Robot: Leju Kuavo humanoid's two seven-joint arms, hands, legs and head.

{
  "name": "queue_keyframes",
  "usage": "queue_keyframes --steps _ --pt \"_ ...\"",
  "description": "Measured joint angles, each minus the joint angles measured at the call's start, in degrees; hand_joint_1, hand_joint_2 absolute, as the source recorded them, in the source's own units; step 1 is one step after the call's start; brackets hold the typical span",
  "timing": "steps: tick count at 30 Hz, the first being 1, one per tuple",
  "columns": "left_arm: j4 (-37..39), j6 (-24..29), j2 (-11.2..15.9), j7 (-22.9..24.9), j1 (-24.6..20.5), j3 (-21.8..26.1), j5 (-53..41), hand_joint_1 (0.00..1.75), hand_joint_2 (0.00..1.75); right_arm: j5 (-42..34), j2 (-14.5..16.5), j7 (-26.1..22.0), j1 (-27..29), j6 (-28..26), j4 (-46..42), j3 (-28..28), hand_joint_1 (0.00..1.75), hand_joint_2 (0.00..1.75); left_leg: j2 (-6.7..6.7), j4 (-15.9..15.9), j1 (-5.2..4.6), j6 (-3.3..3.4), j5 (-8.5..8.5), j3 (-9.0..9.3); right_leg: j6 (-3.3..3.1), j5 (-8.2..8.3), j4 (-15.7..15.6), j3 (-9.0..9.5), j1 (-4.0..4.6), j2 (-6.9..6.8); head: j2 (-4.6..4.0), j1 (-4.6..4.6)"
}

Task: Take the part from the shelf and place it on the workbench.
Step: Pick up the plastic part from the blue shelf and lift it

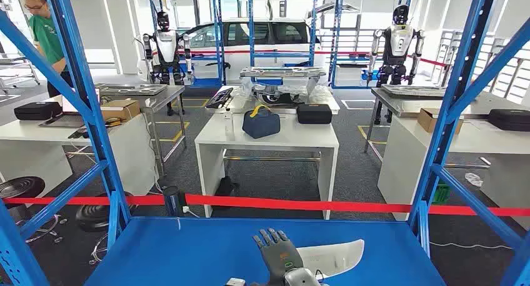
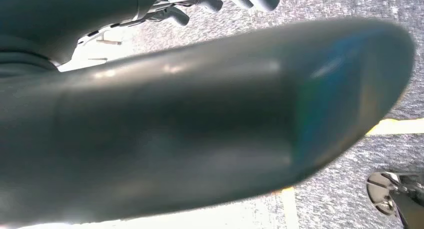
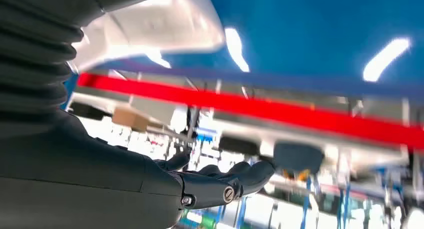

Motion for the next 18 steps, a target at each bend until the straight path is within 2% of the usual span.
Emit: queue_keyframes --steps 10,18 --pt "0.0 0.6 0.0 -0.3 0.2 0.8 -0.1 0.0 0.0 -0.9 -5.9 -0.2 2.6 4.8 -2.8 1.9 0.0 1.75 -0.01 0.0 -0.03 0.11 -0.38 0.0 0.04 -0.32 -0.1 0.08 -0.14 0.03 0.0 0.0" --pt "0.0 0.7 0.0 -0.3 0.1 0.9 -0.1 0.0 0.0 -1.1 -7.7 -0.3 3.1 5.0 -3.1 3.1 0.0 1.75 -0.01 0.0 -0.06 0.17 -0.43 0.03 0.09 -0.36 -0.1 0.06 -0.18 0.02 -0.01 0.0"
